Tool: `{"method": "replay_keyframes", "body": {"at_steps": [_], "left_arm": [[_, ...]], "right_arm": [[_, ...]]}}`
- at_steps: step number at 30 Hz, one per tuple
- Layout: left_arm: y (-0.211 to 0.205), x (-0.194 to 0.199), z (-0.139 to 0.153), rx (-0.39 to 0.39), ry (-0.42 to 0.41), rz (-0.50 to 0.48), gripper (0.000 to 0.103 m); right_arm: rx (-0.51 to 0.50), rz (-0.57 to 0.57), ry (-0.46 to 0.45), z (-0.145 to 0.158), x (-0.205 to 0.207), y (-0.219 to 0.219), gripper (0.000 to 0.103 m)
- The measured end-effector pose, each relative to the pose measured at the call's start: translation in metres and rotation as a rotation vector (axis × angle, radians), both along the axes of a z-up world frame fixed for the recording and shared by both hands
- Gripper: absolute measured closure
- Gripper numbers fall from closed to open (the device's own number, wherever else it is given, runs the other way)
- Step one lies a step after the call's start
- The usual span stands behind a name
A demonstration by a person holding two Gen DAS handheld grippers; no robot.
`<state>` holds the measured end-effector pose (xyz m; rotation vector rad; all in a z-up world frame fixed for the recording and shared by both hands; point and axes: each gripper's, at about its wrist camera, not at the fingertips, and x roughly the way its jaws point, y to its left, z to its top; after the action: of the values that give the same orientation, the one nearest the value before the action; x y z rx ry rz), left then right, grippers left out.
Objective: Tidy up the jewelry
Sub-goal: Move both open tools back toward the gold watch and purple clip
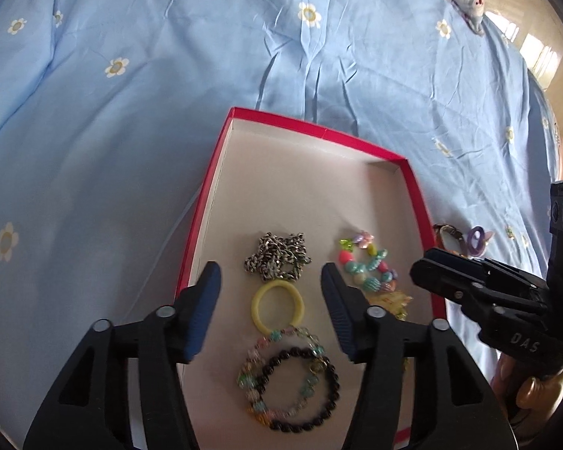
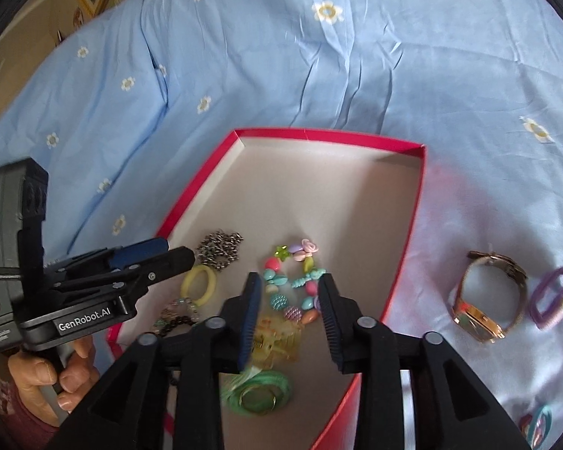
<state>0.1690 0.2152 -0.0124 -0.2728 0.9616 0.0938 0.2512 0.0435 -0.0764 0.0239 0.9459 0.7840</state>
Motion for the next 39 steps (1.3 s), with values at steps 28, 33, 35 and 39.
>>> {"method": "replay_keyframes", "body": {"at_steps": [28, 33, 35, 39], "left_arm": [[-0.087, -0.02, 0.024, -0.009, -0.036, -0.208, 0.034], [-0.099, -0.012, 0.021, -0.027, -0.025, -0.267, 0.034], [-0.103, -0.009, 0.02, -0.04, -0.022, -0.288, 0.034], [-0.113, -0.003, 0.017, -0.014, -0.018, -0.324, 0.034]], "right_arm": [[0.05, -0.268, -0.01, 0.011, -0.04, -0.152, 0.062], [0.051, -0.299, -0.012, 0.011, -0.036, -0.164, 0.062], [0.05, -0.307, -0.011, 0.01, -0.034, -0.167, 0.062], [0.051, -0.32, -0.009, 0.009, -0.029, -0.171, 0.062]]}}
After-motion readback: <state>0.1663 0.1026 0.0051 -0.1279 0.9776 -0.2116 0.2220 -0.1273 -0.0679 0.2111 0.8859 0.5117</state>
